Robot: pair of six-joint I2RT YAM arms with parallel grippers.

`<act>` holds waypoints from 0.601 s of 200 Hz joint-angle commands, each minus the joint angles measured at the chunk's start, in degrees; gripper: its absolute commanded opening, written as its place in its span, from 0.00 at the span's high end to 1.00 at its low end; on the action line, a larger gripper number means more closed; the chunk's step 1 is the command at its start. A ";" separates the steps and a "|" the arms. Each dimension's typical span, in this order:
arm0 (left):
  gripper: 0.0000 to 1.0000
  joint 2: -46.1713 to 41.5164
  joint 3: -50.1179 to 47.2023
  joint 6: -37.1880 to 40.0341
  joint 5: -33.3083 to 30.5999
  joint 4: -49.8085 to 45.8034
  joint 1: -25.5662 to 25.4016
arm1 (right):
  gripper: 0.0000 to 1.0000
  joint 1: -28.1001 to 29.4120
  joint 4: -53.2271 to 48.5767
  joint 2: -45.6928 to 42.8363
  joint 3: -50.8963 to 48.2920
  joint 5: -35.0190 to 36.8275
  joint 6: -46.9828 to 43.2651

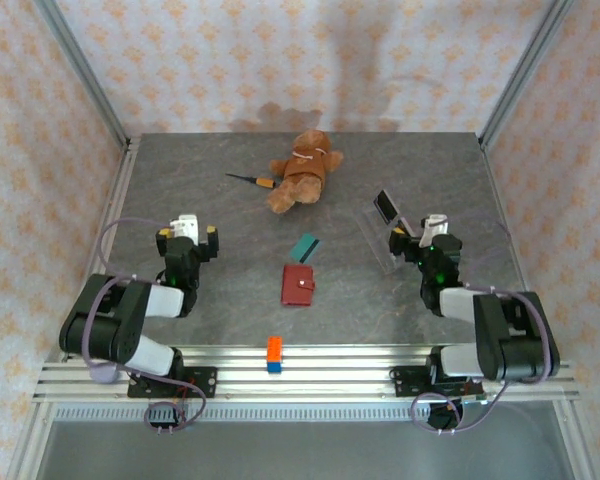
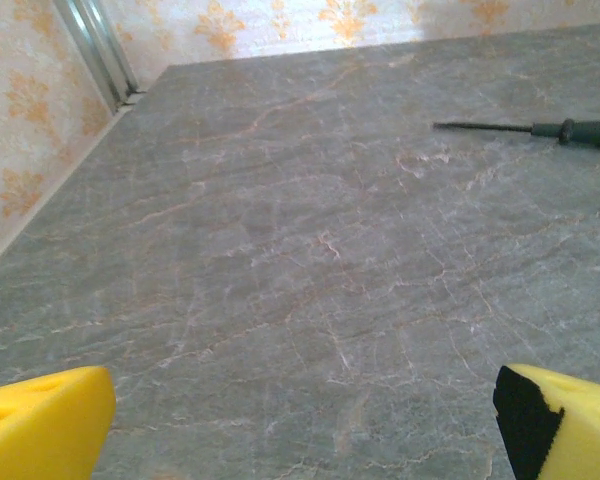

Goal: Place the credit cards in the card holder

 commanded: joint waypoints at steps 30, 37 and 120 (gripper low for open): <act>0.00 1.93 3.12 -0.88 1.44 3.36 1.27 | 0.01 -0.44 9.64 6.25 1.28 4.31 -0.22; 0.00 1.53 3.57 -1.33 1.65 1.74 1.53 | 0.01 -0.44 8.02 5.75 1.59 4.45 -0.20; 0.00 1.60 6.02 -4.27 -2.80 -3.27 2.51 | 0.01 -0.61 -2.98 7.83 9.00 13.59 4.07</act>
